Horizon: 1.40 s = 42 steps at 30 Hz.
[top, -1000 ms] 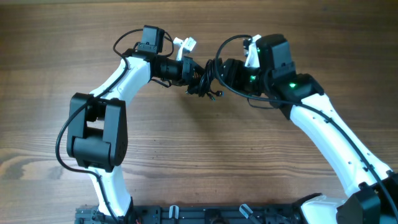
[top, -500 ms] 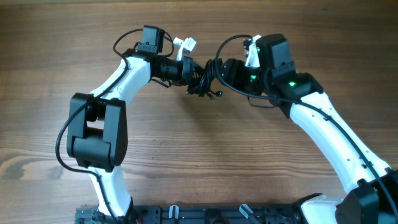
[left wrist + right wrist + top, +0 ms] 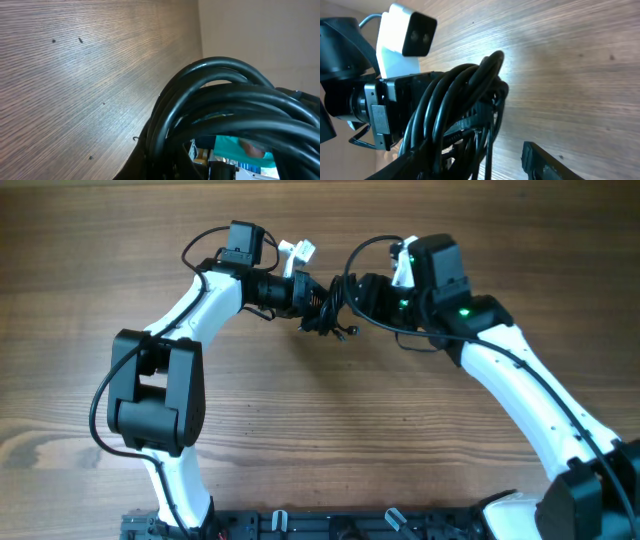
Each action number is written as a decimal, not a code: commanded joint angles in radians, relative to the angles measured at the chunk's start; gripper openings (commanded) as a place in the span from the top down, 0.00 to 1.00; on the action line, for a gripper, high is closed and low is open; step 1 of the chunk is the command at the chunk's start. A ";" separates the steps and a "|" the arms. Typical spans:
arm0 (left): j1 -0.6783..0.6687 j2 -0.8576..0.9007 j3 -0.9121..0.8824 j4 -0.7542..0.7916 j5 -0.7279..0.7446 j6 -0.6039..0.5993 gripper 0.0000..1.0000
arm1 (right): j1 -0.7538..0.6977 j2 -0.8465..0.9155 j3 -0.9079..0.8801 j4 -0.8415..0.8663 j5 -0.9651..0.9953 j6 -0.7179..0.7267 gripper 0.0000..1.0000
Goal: Untangle cables
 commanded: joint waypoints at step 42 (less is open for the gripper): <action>-0.040 -0.034 0.018 0.026 -0.027 -0.011 0.95 | 0.072 0.039 0.019 -0.021 0.117 -0.058 0.96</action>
